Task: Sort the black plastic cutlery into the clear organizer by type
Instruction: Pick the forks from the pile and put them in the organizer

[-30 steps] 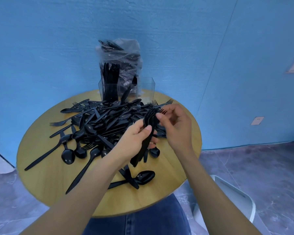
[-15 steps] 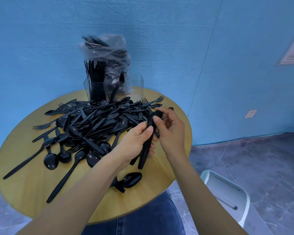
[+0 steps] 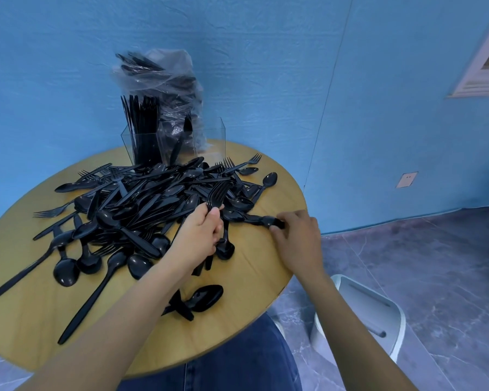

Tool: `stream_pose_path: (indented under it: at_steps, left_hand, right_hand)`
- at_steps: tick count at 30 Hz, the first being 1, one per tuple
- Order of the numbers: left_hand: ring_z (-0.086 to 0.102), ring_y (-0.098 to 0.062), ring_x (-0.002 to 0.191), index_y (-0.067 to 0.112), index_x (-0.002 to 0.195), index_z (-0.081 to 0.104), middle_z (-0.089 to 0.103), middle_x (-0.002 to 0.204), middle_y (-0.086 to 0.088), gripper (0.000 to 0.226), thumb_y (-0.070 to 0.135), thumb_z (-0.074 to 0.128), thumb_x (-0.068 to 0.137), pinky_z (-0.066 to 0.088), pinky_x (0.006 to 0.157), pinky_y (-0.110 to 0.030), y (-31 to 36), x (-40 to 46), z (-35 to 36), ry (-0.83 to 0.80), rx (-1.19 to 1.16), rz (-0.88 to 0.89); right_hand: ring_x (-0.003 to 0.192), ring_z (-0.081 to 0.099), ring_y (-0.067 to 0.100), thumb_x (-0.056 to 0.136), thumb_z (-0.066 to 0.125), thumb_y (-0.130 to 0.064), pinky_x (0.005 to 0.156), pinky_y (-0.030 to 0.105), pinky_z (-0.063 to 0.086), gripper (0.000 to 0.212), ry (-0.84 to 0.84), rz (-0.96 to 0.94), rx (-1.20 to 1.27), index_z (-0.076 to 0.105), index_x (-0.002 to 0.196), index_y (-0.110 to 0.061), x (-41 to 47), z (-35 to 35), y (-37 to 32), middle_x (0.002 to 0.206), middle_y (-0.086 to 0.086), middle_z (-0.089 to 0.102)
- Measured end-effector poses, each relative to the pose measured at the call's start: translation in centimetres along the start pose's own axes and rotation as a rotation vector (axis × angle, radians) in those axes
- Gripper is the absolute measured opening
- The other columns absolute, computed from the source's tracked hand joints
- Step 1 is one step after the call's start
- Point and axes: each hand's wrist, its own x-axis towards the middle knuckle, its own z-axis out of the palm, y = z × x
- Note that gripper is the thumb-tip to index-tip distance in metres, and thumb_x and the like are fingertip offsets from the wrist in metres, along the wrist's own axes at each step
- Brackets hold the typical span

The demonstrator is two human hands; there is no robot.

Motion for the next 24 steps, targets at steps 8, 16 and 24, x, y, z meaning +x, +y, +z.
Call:
stream_pose_path:
  at_steps: [8,16,24]
  left_hand:
    - [0.033,-0.007,0.051,0.003,0.112,0.047,0.041,0.068,0.004,0.026,0.023,0.033,0.102,0.029,0.046,-0.022,-0.6,0.0,-0.1,-0.002,0.055,0.025]
    - [0.033,-0.007,0.051,0.0,0.106,0.046,0.042,0.069,0.003,0.027,0.023,0.033,0.102,0.029,0.047,-0.022,-1.2,0.3,-0.5,-0.002,0.068,0.027]
    - [0.034,-0.007,0.05,0.014,0.082,0.042,0.043,0.068,0.005,0.023,0.022,0.034,0.102,0.029,0.046,-0.022,-1.4,0.1,-0.7,-0.01,0.069,0.036]
  right_hand:
    - [0.094,0.048,0.019,0.087,0.064,-0.018,0.081,0.03,0.036,0.007,0.069,-0.194,0.101,0.067,0.091,-0.014,-1.3,0.6,-0.9,0.093,-0.001,0.057]
    - [0.074,0.046,0.001,0.085,0.068,-0.017,0.068,0.021,0.038,0.007,0.005,-0.26,0.26,0.067,0.09,-0.013,-1.0,0.7,-1.6,0.086,-0.007,0.052]
    - [0.106,0.037,0.013,0.089,0.061,-0.032,0.084,0.017,0.027,0.034,-0.073,-0.239,0.109,0.058,0.121,-0.02,-0.4,1.0,-1.8,0.112,-0.003,0.04]
